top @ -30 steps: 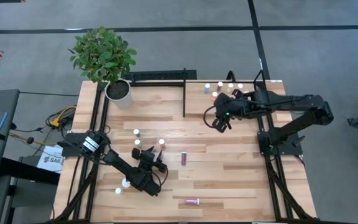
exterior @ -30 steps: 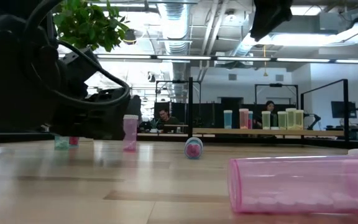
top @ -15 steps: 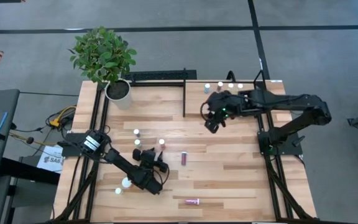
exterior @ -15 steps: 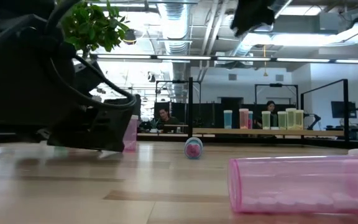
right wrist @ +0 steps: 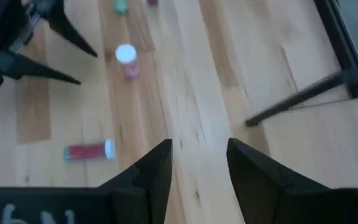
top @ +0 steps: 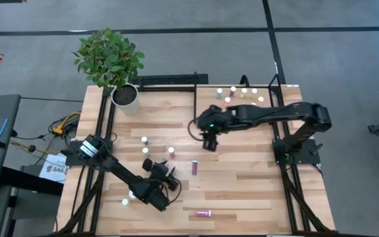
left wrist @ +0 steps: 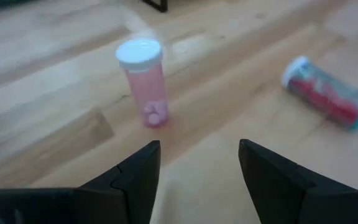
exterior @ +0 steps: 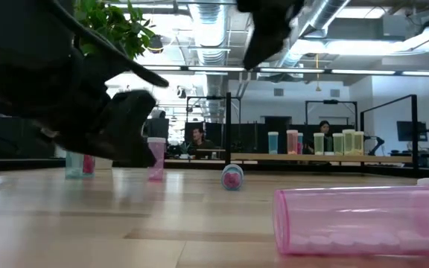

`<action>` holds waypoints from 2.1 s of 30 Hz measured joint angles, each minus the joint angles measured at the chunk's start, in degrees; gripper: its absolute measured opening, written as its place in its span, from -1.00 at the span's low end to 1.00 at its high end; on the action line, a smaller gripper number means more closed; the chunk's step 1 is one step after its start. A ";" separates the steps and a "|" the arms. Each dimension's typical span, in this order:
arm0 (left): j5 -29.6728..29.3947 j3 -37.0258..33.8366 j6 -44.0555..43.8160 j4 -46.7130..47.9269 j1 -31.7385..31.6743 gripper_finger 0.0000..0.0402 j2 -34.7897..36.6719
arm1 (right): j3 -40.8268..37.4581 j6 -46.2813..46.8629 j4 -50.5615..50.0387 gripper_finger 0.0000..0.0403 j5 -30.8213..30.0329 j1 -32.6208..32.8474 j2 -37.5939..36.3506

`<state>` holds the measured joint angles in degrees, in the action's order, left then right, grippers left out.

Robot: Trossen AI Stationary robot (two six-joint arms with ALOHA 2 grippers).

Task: Pick and place medicine bottles onto shelf by color
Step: Put the pink pill bottle on the shelf

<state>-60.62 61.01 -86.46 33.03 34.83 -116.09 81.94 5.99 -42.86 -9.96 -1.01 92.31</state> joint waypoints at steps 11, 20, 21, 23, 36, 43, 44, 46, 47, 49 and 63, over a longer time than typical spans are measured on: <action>3.12 -1.16 1.70 -2.04 0.55 0.02 0.08 | 0.14 -16.59 19.49 -0.13 6.06 0.78 10.65; 6.30 -1.20 -3.81 6.84 2.68 0.02 2.14 | 1.93 -14.81 25.63 -0.13 10.09 0.08 17.83; 6.57 -1.22 -4.15 7.37 2.85 0.02 2.22 | 2.30 -13.79 27.14 -0.13 11.00 0.07 18.57; 7.27 -1.18 -5.17 8.42 3.19 0.02 2.34 | 2.33 -11.91 28.04 -0.11 12.11 0.10 18.87; 9.68 -1.18 -8.83 14.36 4.81 0.02 3.05 | 2.33 -5.74 32.56 0.24 12.24 0.14 19.96; 9.96 -1.20 -9.23 15.40 5.03 0.02 3.20 | 2.26 0.37 34.87 0.21 11.56 0.12 24.61; 10.10 -1.20 -9.35 15.53 5.05 0.02 3.31 | 2.22 0.75 35.30 0.21 11.56 0.12 25.05; 10.51 -1.18 -9.60 15.67 5.16 0.02 3.36 | 2.35 1.13 37.29 0.21 11.54 0.12 25.92; 10.57 -1.19 -9.86 15.89 5.21 0.02 3.36 | 2.35 1.15 37.35 0.21 11.54 0.12 26.14; 10.80 -1.18 -10.21 15.79 5.27 0.02 3.36 | 2.29 1.15 37.28 0.21 11.54 0.12 26.26; 11.41 -1.18 -11.39 17.30 5.31 0.02 3.34 | 2.43 3.07 39.90 0.21 11.58 1.29 28.86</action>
<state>-49.21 59.83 -97.85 50.33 40.14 -112.75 84.37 9.06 -2.96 1.63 0.29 121.16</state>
